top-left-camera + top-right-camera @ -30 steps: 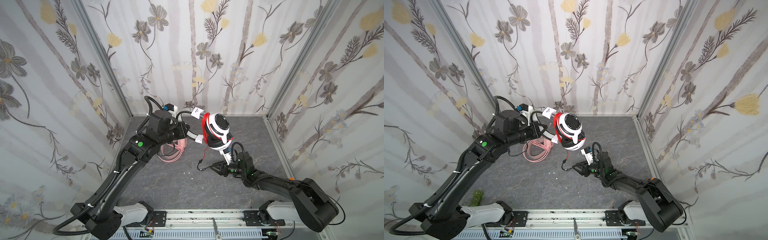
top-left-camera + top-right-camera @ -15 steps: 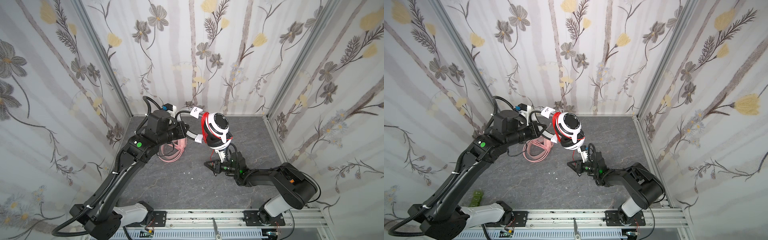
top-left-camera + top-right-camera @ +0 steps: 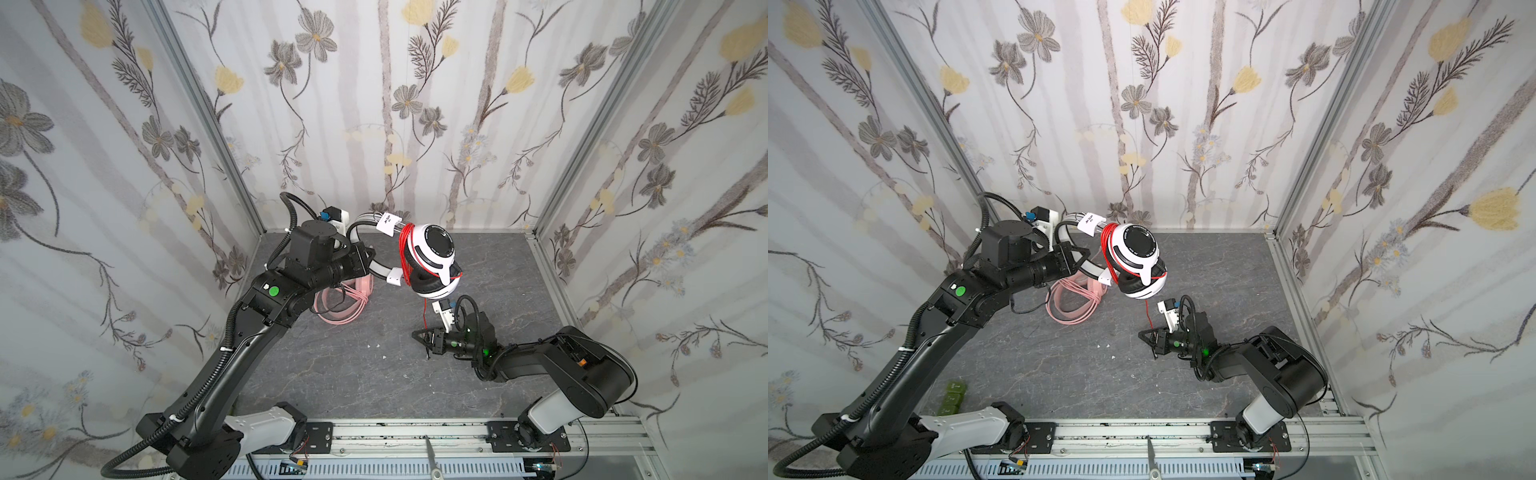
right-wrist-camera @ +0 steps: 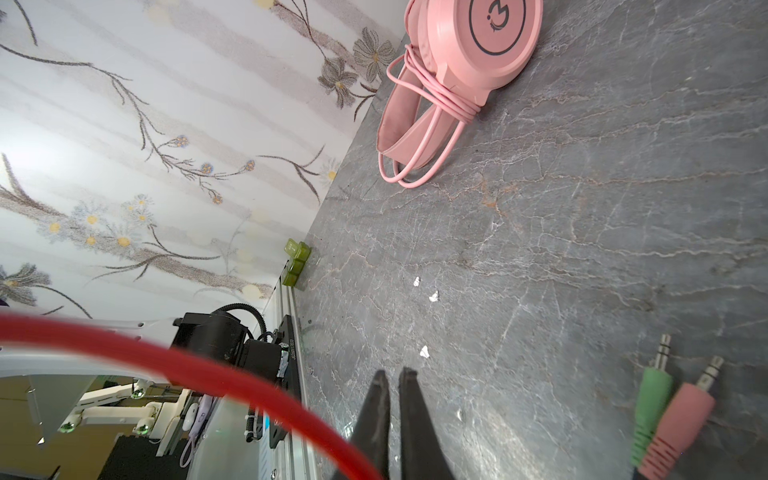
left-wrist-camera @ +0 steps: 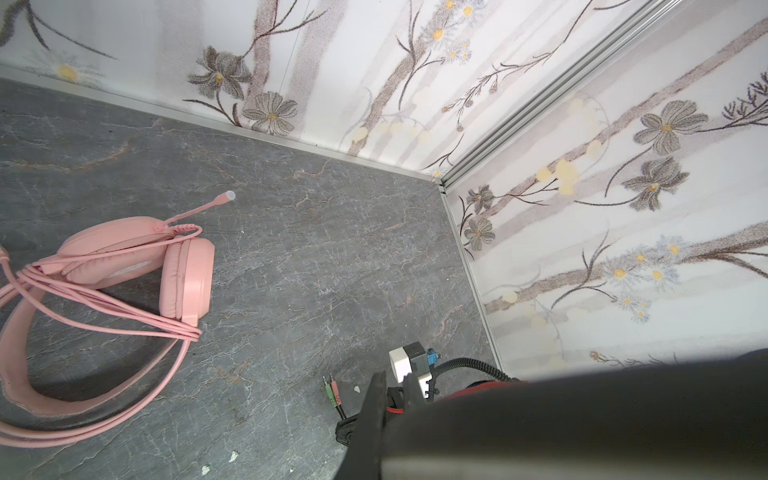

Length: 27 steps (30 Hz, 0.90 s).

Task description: Wrap the headphones

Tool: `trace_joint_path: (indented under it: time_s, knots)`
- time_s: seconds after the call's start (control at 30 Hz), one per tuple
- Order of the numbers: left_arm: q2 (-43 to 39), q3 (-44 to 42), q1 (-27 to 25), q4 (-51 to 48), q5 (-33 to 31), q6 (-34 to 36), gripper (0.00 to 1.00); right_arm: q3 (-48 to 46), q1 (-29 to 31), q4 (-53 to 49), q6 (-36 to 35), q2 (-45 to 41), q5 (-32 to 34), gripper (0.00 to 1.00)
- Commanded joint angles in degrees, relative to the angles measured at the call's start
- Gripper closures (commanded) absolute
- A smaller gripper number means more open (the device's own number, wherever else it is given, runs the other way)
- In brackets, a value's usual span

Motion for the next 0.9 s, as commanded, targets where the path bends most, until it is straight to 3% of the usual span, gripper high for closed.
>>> trace_joint_path:
  time_s: [0.0, 0.13, 0.37, 0.67, 0.87]
  knots:
    - [-0.48, -0.14, 0.18, 4.35, 0.79, -0.69, 1.00, 0.05, 0.06, 1.66, -0.41, -0.80, -0.77, 0.94]
    - [-0.61, -0.03, 0.38, 4.27, -1.75, -3.64, 1.00, 0.91, 0.22, -3.72, -3.11, -2.06, 0.10, 1.00]
    - [0.62, 3.54, 0.50, 0.59, -12.79, -11.99, 1.00, 5.29, 2.64, -26.10, -14.66, -7.41, 7.29, 1.00]
    - [7.71, 11.50, 0.55, -9.63, -26.96, -17.45, 1.00, 10.08, 9.82, -43.23, -22.63, -14.71, 15.39, 1.00]
    - [10.73, 10.51, 0.56, -7.94, -28.71, -18.45, 1.00, 15.43, 16.10, -54.10, -27.00, -18.97, 20.39, 1.00]
